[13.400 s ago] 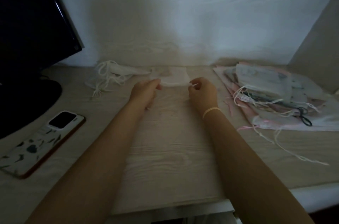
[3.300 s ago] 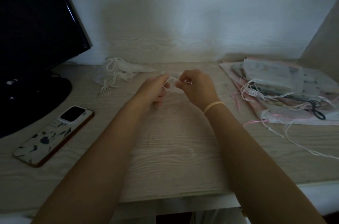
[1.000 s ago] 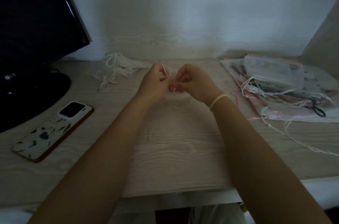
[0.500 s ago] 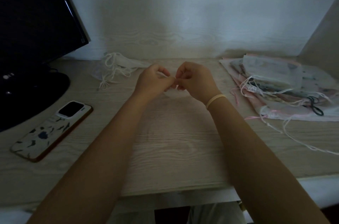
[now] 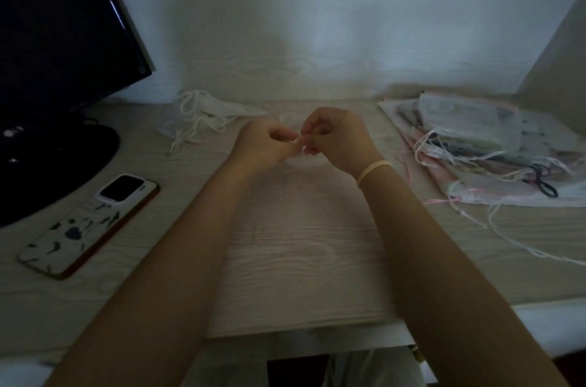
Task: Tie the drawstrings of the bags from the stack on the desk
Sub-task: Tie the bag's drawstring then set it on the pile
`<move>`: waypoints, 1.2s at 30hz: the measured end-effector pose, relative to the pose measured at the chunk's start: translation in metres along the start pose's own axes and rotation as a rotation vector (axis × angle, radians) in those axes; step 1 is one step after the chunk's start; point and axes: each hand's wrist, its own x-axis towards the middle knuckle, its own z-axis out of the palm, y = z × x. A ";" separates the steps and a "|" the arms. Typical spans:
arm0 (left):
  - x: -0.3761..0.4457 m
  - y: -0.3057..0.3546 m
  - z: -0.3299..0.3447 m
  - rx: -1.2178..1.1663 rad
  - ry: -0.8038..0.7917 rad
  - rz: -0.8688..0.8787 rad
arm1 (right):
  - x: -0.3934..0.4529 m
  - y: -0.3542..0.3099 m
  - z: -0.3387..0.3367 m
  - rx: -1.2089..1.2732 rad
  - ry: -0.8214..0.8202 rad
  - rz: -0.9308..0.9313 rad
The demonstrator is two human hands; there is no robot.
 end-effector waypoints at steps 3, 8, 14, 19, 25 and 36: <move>0.002 0.000 0.001 0.122 0.041 0.045 | -0.001 -0.002 0.000 -0.116 0.013 -0.014; 0.001 0.000 0.005 0.118 0.045 0.078 | -0.002 -0.006 0.002 -0.343 0.005 -0.099; 0.001 -0.001 0.009 0.172 0.027 0.139 | -0.004 -0.009 -0.001 -0.544 -0.015 -0.152; 0.003 -0.007 0.009 0.387 0.041 0.233 | -0.002 -0.004 -0.004 -0.338 -0.153 0.045; -0.001 0.000 0.009 -0.025 0.108 0.152 | -0.004 0.002 -0.009 0.714 -0.315 0.430; 0.003 -0.005 0.010 -0.044 0.068 0.146 | -0.002 0.002 -0.007 0.891 -0.313 0.553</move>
